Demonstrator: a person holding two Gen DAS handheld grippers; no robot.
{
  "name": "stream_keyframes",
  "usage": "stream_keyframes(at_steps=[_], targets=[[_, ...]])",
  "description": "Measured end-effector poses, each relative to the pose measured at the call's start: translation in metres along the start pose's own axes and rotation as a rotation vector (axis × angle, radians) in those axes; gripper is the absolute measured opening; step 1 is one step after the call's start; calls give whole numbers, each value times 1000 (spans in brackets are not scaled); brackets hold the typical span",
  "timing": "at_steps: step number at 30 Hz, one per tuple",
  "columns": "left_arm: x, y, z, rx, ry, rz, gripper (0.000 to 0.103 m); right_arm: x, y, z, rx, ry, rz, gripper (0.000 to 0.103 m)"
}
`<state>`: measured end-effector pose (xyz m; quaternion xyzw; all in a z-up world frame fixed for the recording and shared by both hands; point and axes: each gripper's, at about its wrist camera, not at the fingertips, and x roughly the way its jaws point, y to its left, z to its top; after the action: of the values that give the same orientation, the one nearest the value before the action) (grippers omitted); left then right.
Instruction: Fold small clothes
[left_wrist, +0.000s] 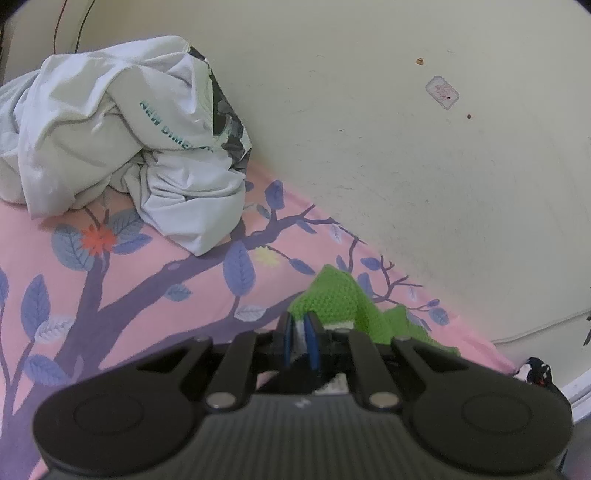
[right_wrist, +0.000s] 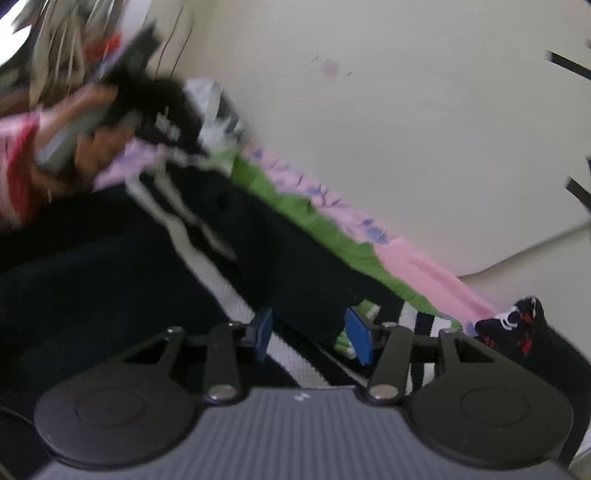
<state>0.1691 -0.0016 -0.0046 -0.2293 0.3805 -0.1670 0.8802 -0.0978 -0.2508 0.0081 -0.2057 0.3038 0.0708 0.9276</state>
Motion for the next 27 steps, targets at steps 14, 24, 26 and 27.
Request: stream_keyframes(at_steps=[14,24,26,27], targets=[[-4,-3,0,37,-21,14,9,-29,-62,21,252,-90,82,0],[5,4,2,4,6,28,9,-14,-90,15,309,-79,92,2],[8,5,2,2,14,39,9,-11,-56,8,175,-35,115,6],[10,6,2,1,17,43,9,-7,-43,5,134,-10,130,9]])
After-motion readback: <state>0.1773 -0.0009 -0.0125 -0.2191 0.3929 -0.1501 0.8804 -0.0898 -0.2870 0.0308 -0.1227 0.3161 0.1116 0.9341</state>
